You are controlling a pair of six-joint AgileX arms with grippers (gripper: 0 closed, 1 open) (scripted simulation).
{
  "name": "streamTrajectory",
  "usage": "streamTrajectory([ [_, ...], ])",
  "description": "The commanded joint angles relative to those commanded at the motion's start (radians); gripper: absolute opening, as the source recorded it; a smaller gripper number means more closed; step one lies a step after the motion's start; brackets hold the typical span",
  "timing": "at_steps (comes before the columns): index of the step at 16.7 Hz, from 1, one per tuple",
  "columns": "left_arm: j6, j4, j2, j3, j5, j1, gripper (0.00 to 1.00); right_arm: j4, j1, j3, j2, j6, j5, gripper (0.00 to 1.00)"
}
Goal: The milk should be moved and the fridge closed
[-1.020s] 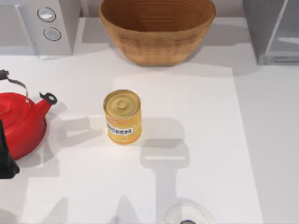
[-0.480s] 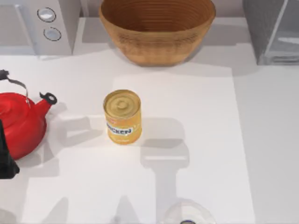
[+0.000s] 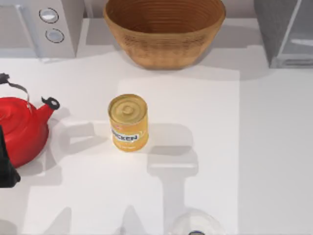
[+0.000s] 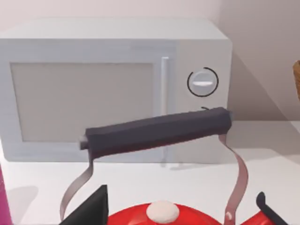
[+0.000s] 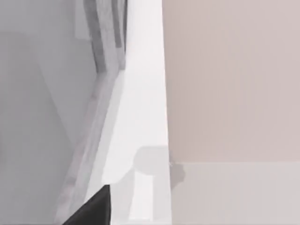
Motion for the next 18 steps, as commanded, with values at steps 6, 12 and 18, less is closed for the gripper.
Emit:
streamTrajectory([
  [6, 0.0, 0.0, 0.0, 0.0, 0.0, 0.0, 1.0, 0.02, -0.019, -0.027, -0.012, 0.004, 0.009, 1.0],
  [12, 0.0, 0.0, 0.0, 0.0, 0.0, 0.0, 1.0, 0.089, 0.169, -0.092, -0.06, 0.133, 0.164, 1.0],
  [18, 0.0, 0.0, 0.0, 0.0, 0.0, 0.0, 1.0, 0.161, 0.365, -0.16, -0.107, 0.274, 0.325, 1.0],
])
